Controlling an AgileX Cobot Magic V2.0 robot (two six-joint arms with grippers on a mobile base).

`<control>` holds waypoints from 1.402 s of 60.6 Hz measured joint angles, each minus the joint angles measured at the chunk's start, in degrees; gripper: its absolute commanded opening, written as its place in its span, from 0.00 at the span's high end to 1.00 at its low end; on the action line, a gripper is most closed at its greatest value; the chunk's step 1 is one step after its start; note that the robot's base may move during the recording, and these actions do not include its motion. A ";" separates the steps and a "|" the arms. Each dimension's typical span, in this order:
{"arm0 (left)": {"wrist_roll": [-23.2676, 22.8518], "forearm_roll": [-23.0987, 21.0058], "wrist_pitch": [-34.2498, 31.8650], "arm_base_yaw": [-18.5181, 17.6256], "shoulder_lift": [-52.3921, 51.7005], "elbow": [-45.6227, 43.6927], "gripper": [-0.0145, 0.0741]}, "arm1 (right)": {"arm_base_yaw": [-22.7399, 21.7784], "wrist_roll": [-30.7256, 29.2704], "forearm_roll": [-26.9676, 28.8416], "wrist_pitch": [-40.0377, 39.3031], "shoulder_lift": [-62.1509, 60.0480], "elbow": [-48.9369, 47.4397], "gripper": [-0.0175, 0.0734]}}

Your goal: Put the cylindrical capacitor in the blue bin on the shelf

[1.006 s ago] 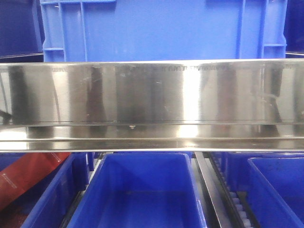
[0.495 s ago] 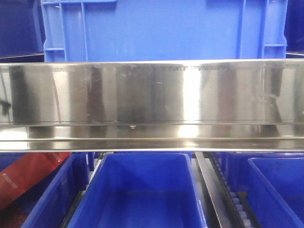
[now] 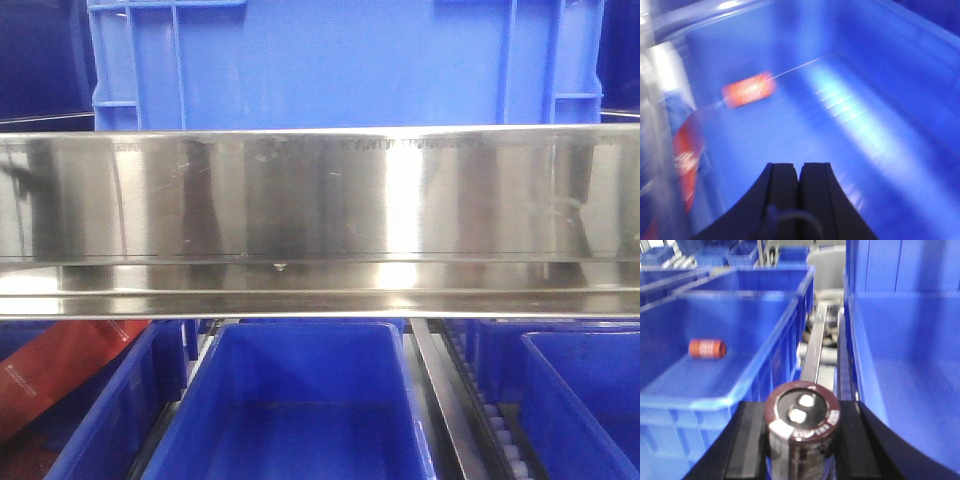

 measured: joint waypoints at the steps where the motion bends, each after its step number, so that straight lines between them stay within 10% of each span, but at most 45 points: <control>1: 0.00 0.00 -0.54 0.13 -1.00 1.04 0.89 | 0.00 0.00 0.00 0.30 0.00 0.00 0.88; 33: -4.51 0.86 -10.15 1.14 -39.96 39.78 0.90 | 6.24 -3.74 0.00 2.80 7.32 -4.43 0.88; 68: -6.07 2.25 -10.35 1.14 -53.65 49.57 0.96 | 20.06 -7.50 0.35 16.41 51.62 -47.61 0.87; 85: -6.07 2.25 -10.35 1.14 -53.65 49.57 0.96 | 20.06 -5.10 0.35 17.79 64.81 -51.98 0.31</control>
